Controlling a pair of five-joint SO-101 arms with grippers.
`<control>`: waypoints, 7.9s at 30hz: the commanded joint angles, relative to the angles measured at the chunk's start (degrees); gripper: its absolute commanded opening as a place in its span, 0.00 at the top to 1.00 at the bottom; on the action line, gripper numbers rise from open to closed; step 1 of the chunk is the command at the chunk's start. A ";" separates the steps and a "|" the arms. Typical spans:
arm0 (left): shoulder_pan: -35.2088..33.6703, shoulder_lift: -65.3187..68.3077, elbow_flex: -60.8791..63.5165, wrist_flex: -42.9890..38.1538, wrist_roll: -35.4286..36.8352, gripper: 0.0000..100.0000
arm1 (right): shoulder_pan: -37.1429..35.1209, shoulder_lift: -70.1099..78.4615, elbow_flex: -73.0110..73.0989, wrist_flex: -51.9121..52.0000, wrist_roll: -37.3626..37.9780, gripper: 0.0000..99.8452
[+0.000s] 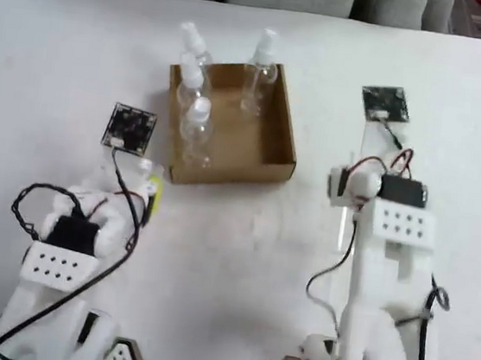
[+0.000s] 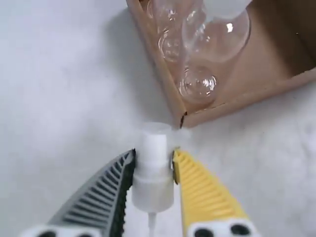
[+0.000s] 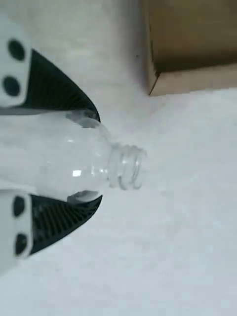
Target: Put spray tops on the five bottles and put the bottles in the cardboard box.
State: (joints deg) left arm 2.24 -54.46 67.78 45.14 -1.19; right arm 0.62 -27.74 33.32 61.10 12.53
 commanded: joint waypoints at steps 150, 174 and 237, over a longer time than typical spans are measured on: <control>23.25 21.67 -66.73 3.87 10.37 0.98 | -36.53 -74.77 63.65 -44.00 -12.57 0.99; 22.90 13.49 -58.81 -3.43 10.29 0.98 | -36.53 -74.51 63.65 -44.00 -12.57 0.99; 28.70 -21.05 -7.03 -14.33 6.42 0.83 | -36.35 -74.42 63.65 -44.00 -12.57 0.99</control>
State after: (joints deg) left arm 30.81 -73.63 61.19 32.13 5.41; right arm -35.78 -101.67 96.53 16.97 0.48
